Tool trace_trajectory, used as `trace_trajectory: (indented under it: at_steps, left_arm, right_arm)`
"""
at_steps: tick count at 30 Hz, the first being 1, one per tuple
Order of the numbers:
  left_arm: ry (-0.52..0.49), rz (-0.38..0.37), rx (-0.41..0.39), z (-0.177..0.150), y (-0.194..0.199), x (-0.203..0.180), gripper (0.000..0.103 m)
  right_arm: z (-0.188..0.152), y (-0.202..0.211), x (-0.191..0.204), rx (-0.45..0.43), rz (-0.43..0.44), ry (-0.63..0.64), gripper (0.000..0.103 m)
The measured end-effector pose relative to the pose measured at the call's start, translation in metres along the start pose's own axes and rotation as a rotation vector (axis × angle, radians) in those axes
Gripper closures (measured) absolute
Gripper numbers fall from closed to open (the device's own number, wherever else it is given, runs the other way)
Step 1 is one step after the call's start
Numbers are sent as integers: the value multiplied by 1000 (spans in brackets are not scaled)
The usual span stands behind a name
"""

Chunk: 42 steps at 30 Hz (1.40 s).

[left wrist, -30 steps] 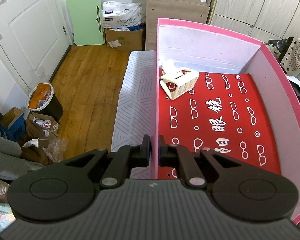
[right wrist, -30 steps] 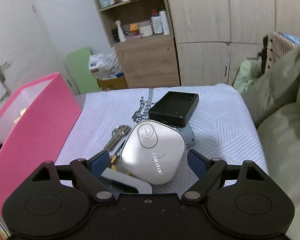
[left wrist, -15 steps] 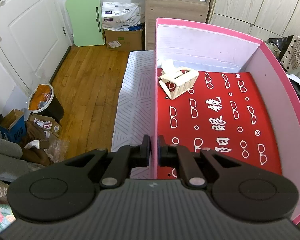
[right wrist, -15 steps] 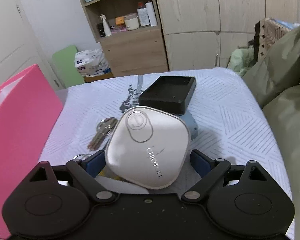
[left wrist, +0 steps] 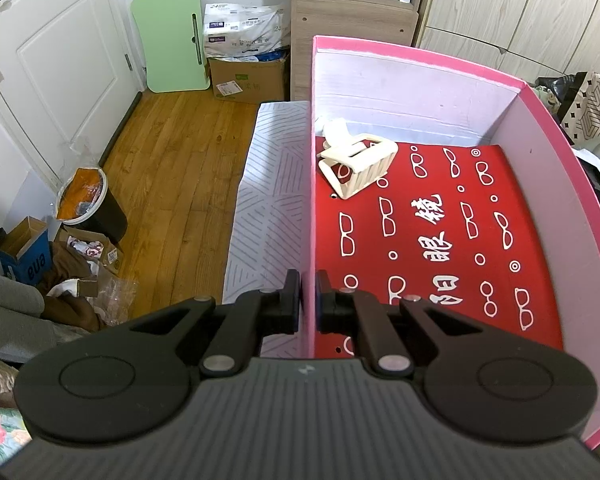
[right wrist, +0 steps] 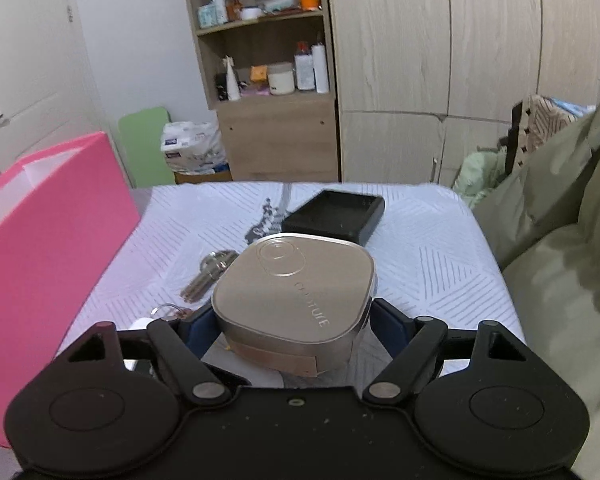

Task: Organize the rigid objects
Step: 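Carry the beige power bank into the box and release it beside the clip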

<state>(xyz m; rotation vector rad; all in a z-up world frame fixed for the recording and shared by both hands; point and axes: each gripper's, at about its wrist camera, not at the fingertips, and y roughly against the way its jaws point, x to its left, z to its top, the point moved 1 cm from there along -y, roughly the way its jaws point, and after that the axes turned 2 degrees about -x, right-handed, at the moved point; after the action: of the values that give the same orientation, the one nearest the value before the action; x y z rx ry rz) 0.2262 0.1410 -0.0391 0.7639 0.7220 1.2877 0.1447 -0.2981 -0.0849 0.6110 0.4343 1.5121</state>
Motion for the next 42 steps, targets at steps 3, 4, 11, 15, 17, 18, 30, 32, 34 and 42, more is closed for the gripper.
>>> trace_trajectory:
  at_steps: [3, 4, 11, 15, 17, 18, 30, 32, 34, 42]
  left_arm:
    - [-3, 1, 1, 0, 0, -1, 96]
    - [-9, 4, 1, 0, 0, -1, 96]
    - [-16, 3, 2, 1, 0, -2, 96]
    - [-11, 2, 2, 1, 0, -2, 96]
    - [-4, -3, 2, 0, 0, 0, 96]
    - [0, -6, 2, 0, 1, 1, 96]
    - [-5, -7, 0, 2, 0, 2, 96]
    - [-6, -8, -2, 1, 0, 3, 96]
    - [-5, -10, -2, 1, 0, 3, 96]
    - [1, -22, -10, 0, 0, 4, 95]
  right_arm:
    - [4, 8, 4, -18, 10, 14, 20]
    - [4, 12, 6, -24, 21, 15, 20]
    - [26, 41, 38, -62, 183, 62, 20]
    - [60, 55, 82, -119, 331, 216, 20]
    - [78, 54, 105, -114, 429, 272, 20]
    - [85, 52, 113, -94, 486, 272, 19]
    - [96, -41, 227, 181, 494, 681, 20]
    - [95, -54, 239, 207, 427, 778, 20]
    - [93, -64, 247, 236, 376, 868, 20]
    - [95, -76, 275, 271, 314, 1074, 69]
